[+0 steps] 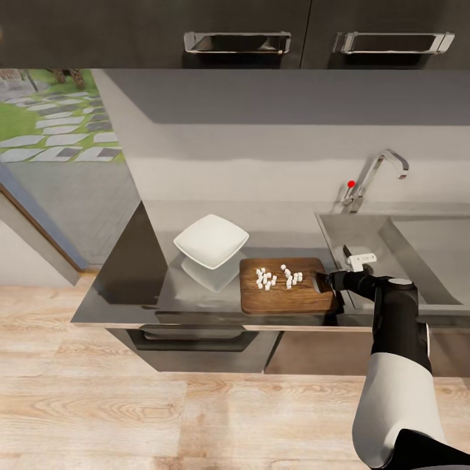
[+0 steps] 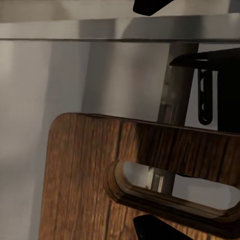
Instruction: In the kitchen, take the Vidalia onion out of the sink, dice it on the chopping board with the paring knife, put the diced onion into the bowl on the countertop, then place both the paring knife and the chopping board into the sink.
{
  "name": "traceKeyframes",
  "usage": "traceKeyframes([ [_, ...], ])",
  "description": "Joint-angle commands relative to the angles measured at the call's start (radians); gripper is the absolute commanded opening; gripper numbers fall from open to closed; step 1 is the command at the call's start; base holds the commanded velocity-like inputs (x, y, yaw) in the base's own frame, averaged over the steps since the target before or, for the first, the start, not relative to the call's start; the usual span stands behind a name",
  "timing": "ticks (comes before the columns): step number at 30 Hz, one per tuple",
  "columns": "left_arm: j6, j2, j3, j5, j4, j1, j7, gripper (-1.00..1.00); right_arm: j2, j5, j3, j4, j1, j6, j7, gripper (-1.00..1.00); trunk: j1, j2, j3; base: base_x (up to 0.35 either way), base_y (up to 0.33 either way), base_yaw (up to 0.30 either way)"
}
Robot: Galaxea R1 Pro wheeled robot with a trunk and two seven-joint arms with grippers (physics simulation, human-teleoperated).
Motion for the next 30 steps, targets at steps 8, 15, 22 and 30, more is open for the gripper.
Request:
traceKeyframes([
  [8,-0.001,0.001,-0.009,0.002,-0.002,0.001,0.01,1.0,0.001,0.007,-0.003,-0.001,-0.001,0.001,0.009,1.0,0.001,-0.002,-0.01,0.0,0.0,0.0],
  [15,-0.001,0.001,-0.009,0.002,-0.002,0.001,0.01,1.0,0.001,0.007,-0.003,-0.001,-0.001,0.001,0.009,1.0,0.001,-0.002,-0.017,0.0,0.0,0.0],
  [22,-0.001,0.001,-0.009,0.002,-0.002,0.001,0.01,1.0,0.001,0.007,-0.002,-0.001,-0.001,0.001,0.009,1.0,0.001,-0.002,-0.025,0.0,0.0,0.0],
  [30,-0.001,0.001,-0.009,0.002,-0.002,0.001,0.01,1.0,0.002,0.007,-0.002,-0.001,-0.001,0.001,0.009,1.0,0.001,-0.002,-0.033,0.0,0.0,0.0],
])
